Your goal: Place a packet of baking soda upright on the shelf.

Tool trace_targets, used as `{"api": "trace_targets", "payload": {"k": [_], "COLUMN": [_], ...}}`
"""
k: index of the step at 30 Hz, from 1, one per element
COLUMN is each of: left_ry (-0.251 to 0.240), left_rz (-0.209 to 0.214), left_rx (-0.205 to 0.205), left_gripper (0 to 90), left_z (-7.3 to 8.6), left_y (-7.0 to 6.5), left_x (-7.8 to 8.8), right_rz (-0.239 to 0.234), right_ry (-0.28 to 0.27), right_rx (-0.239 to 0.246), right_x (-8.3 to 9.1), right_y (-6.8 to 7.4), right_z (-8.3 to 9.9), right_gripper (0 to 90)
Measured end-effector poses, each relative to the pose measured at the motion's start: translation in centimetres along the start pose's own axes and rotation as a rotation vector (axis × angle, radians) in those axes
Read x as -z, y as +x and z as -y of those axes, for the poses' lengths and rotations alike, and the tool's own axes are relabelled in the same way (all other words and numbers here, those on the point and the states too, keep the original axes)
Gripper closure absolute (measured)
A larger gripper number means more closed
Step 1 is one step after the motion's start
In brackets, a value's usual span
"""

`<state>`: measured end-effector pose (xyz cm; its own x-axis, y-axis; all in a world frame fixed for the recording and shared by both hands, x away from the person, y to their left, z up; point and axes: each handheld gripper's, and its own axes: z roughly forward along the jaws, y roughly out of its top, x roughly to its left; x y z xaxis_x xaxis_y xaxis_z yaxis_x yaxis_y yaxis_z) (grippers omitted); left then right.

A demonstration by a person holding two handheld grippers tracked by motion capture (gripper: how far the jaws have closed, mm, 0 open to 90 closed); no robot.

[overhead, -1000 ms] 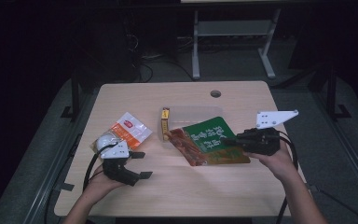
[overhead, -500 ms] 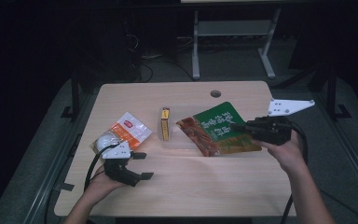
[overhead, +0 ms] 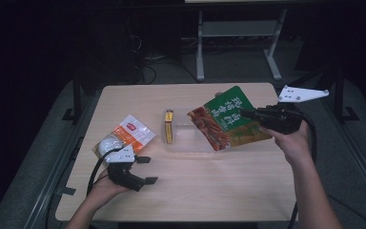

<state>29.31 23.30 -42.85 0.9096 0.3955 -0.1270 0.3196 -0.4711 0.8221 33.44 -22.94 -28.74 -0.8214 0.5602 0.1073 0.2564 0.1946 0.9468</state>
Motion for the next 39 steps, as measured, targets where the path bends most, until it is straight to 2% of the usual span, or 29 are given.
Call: {"api": "trace_targets", "payload": {"k": [6,11,13,19,24,28,29,36,39], "left_ry": [0.017,0.018,0.023,0.023,0.029,0.036,0.029,0.043,0.062], "left_rz": [0.003,0.003,0.005,0.006,0.008,0.006,0.006,-0.002,-0.005], "left_rx": [-0.007,-0.013,-0.015,-0.015,-0.022,-0.029,-0.020,-0.031,-0.037], "left_gripper": [19.2,19.2,19.3,19.3,19.2,19.1,19.0,18.3,18.0], "left_z": [0.0,0.0,0.0,0.0,0.0,0.0,0.0,0.2,0.3], "left_y": [0.1,0.1,0.1,0.1,0.2,0.1,0.1,0.1,0.1], "left_x": [0.0,0.0,0.1,0.0,0.0,-0.1,-0.1,-0.4,-0.5], "right_rz": [0.022,0.026,0.045,0.105,0.126,0.161,0.165,0.178,0.192], "right_ry": [-0.012,-0.028,-0.023,0.012,0.031,0.046,0.050,0.091,0.119], "right_rx": [-0.009,0.001,0.009,0.008,-0.005,-0.014,-0.014,-0.018,-0.016], "right_x": [-0.7,-0.7,-0.8,-1.5,-2.1,-2.8,-2.9,-4.4,-5.1], "right_y": [-0.5,-0.6,-0.7,-0.9,-1.1,-1.2,-1.2,-1.5,-1.6], "right_z": [-0.3,-1.1,-1.3,-1.3,-1.0,-1.0,-1.0,-1.2,-1.3], "right_gripper": [90.0,90.0,90.0,90.0,90.0,90.0,90.0,90.0,90.0]}}
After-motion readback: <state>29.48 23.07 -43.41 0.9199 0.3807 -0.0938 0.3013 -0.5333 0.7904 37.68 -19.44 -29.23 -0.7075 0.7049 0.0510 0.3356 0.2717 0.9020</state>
